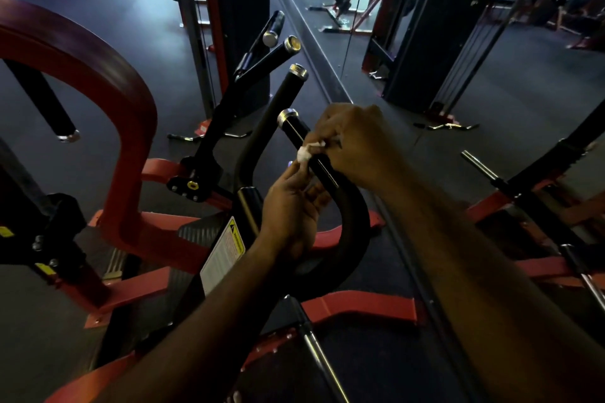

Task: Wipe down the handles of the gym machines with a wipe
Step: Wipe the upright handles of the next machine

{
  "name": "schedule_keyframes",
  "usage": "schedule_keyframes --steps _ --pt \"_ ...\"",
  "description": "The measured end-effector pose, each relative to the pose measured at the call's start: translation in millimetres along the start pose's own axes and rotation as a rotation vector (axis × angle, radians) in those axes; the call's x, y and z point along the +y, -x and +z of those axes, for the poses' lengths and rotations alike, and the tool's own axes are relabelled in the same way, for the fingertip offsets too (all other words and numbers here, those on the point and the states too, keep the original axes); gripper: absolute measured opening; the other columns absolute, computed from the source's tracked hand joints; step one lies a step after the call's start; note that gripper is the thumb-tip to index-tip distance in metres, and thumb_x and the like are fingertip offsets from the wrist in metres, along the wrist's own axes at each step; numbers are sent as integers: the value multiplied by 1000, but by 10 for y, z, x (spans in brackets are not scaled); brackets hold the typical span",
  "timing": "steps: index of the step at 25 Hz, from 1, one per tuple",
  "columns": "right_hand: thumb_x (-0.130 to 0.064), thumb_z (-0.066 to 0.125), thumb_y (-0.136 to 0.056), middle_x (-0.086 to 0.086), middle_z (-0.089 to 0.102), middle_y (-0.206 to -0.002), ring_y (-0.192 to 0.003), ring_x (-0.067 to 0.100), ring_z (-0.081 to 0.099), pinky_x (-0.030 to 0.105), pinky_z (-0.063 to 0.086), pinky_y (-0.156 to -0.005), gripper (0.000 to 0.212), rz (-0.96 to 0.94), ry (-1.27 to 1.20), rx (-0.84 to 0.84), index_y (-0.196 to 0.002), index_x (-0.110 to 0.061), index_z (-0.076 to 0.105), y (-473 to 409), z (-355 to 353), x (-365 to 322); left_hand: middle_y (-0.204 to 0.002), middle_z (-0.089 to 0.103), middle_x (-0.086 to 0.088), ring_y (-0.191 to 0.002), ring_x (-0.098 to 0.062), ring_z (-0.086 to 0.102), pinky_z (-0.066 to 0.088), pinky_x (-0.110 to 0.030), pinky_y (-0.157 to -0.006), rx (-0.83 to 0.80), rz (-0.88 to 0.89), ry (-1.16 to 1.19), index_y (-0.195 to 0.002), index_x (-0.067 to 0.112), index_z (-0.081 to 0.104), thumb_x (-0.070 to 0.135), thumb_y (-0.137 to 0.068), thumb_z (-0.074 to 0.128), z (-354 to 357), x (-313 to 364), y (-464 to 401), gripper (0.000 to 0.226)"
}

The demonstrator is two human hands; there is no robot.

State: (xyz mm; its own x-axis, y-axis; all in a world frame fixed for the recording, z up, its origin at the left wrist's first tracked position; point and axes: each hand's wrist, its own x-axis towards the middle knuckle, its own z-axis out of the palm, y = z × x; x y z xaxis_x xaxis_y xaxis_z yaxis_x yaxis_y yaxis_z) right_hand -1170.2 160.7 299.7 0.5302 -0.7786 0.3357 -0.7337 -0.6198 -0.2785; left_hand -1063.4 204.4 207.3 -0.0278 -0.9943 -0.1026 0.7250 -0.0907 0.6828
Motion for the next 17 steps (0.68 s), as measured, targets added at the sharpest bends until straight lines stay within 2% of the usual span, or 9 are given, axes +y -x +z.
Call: schedule_keyframes --steps 1,3,6,8,10,12,14,15,17 --pt "-13 73 -84 1 68 -96 -81 12 63 19 50 -73 13 -17 -6 -20 -97 -16 76 154 -62 28 -104 68 -8 -88 -17 65 52 -29 -78 4 -19 9 -123 8 59 22 -103 42 5 -30 23 30" --pt "-15 77 -81 -3 66 -91 -77 10 61 24 51 -71 13 -51 -50 -54 -93 -18 77 508 -197 67 -109 62 -15 -98 -26 59 48 -35 -86 4 -89 44 -119 9 58 33 -100 46 38 -85 51 33" --pt "-11 77 -80 0 66 -86 -73 11 60 19 46 -67 11 -63 -68 -2 -89 -17 78 615 -201 30 -117 60 -18 -107 -31 56 44 -41 -97 49 -123 59 -122 7 59 39 -99 46 112 -117 76 41" --pt "-8 73 -82 3 68 -87 -72 12 59 11 37 -63 12 -46 15 72 -89 -16 79 372 -99 -31 -102 70 -10 -96 -24 63 46 -36 -91 84 -94 48 -109 8 67 36 -101 44 135 -125 89 38" --pt "-9 72 -83 3 70 -91 -75 13 62 8 36 -62 14 -15 73 78 -92 -18 79 207 -66 -88 -88 74 -2 -86 -17 65 48 -29 -82 71 -106 17 -99 14 70 34 -103 41 151 -126 121 36" --pt "-9 72 -83 5 69 -92 -77 16 63 16 40 -66 14 -8 103 42 -94 -16 78 347 -60 -68 -89 74 -4 -86 -18 67 51 -30 -80 -2 -165 -59 -97 14 70 37 -104 38 132 -90 201 40" --pt "-9 71 -82 4 66 -87 -73 18 61 23 43 -65 13 -9 100 70 -90 -17 77 712 -91 -106 -84 73 -6 -75 -15 68 51 -29 -71 -95 -178 -256 -93 10 71 39 -105 38 46 -53 309 45" --pt "-10 70 -81 3 65 -83 -70 18 60 24 44 -63 13 5 96 108 -87 -18 78 895 -93 -176 -78 70 -7 -67 -14 65 48 -26 -65 -141 -172 -341 -89 9 70 34 -105 39 1 -37 364 43" --pt "-10 66 -76 4 63 -78 -66 20 60 24 42 -58 15 58 138 196 -81 -17 79 1020 -62 -339 -79 60 -15 -66 -20 56 42 -28 -63 -256 -166 -441 -87 4 66 18 -104 42 -88 -7 434 32"
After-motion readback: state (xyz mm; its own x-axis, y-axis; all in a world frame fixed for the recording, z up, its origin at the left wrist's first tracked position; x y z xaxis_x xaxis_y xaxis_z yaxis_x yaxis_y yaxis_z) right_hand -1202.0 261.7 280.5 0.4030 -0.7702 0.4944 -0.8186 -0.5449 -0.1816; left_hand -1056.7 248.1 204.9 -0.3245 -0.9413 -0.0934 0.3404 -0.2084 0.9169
